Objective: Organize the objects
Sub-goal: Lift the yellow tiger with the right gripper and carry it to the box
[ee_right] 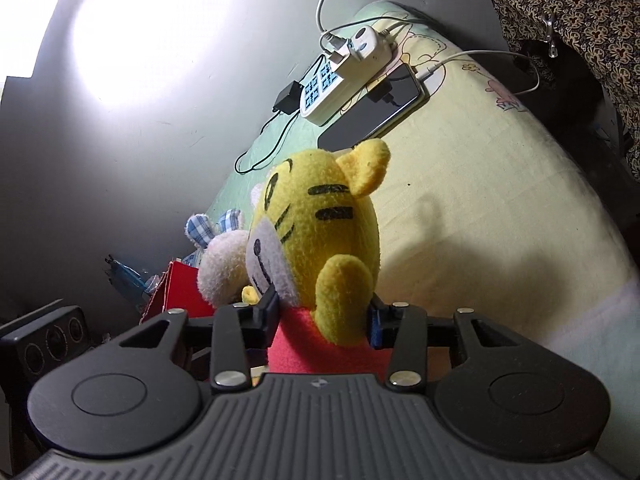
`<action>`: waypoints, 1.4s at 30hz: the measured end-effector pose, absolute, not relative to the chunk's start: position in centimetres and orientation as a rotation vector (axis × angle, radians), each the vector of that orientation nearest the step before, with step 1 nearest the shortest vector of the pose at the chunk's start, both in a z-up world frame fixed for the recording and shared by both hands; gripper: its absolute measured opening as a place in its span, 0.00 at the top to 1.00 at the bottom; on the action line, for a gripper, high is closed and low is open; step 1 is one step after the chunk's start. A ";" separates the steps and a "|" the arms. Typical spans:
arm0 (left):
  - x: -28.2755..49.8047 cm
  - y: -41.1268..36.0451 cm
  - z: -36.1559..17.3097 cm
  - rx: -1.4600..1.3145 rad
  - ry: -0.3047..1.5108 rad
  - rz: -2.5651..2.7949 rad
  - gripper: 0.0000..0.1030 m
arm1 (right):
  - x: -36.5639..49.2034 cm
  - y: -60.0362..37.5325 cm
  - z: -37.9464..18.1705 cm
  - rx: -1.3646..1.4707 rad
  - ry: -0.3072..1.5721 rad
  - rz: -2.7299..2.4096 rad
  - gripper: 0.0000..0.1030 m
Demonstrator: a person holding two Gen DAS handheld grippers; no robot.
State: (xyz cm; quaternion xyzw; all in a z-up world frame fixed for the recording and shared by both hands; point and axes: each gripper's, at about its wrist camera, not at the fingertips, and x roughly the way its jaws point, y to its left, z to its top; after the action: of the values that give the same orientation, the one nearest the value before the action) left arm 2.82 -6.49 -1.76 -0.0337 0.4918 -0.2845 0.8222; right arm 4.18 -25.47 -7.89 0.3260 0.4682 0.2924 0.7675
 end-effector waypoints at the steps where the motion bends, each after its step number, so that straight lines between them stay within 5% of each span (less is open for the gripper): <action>1: 2.3 -6.3 -1.4 -0.073 1.036 -0.609 0.17 | 3.6 -25.3 -7.4 0.698 1.005 0.638 0.57; 31: -10.2 12.7 9.3 -0.158 0.712 -0.366 0.17 | -3.5 -7.0 4.2 0.478 0.762 0.965 0.57; 42: -9.9 23.0 6.9 -0.241 0.744 -0.201 0.17 | -2.6 4.1 2.0 0.453 0.845 0.997 0.57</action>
State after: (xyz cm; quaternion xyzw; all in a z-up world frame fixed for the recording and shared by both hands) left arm -9.87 22.95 6.86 -0.1172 0.3621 -0.0977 0.9196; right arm -2.57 4.12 1.97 0.2089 0.3898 0.4598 0.7701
